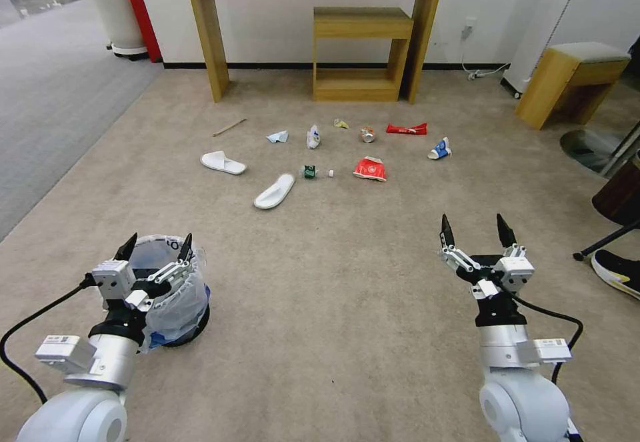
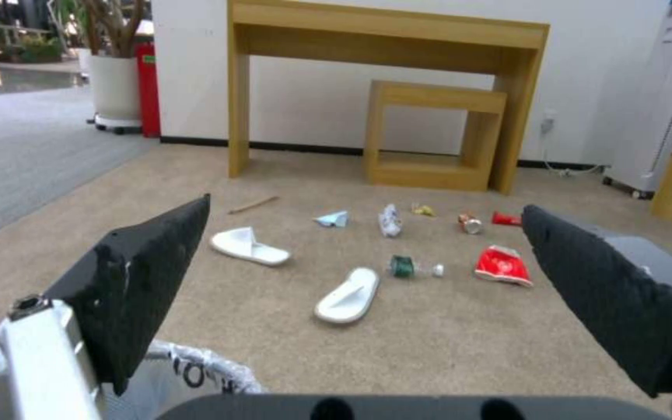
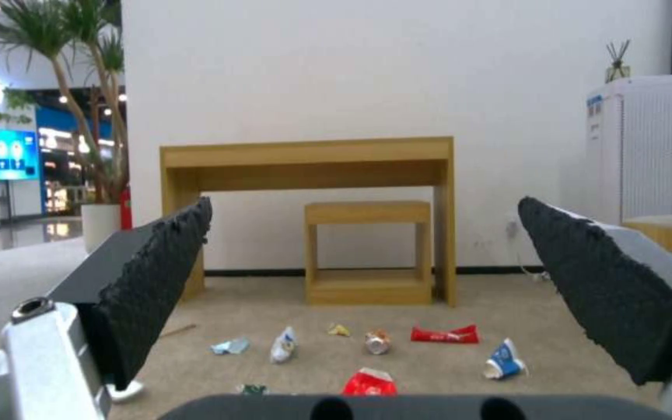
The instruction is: Pick up the trash bin and place the garbage on the floor into it.
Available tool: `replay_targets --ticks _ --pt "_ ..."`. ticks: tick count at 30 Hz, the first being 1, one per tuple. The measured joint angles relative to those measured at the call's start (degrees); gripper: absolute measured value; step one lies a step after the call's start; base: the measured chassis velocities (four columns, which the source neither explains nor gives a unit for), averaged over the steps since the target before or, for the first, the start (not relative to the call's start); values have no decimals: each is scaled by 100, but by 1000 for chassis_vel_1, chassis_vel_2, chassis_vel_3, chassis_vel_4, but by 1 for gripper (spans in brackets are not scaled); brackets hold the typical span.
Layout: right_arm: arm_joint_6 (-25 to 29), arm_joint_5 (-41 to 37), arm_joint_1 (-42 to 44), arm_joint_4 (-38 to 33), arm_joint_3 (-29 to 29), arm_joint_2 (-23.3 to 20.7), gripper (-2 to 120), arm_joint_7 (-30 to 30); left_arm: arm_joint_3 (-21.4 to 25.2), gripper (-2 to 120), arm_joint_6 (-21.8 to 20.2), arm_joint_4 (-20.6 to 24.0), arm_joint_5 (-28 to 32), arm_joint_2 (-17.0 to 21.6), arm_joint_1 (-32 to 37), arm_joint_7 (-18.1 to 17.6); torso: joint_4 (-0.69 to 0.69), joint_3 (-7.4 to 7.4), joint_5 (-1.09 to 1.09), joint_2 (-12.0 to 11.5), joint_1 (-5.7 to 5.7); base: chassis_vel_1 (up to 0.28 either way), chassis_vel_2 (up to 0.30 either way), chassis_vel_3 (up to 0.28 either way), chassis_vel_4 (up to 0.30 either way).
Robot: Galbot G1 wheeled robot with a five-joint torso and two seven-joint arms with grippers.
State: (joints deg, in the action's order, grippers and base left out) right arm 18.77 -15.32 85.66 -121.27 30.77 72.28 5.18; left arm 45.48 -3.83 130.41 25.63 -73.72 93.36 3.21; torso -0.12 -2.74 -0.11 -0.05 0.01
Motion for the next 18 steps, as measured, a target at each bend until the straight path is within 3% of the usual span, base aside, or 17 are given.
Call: replay_targets --ticks 18 --pt "-136 6 -71 107 -149 4 100 -29 -31 100 16 204 -119 -174 120 37 0 1 0 0 -1 -10 14 9 -14"
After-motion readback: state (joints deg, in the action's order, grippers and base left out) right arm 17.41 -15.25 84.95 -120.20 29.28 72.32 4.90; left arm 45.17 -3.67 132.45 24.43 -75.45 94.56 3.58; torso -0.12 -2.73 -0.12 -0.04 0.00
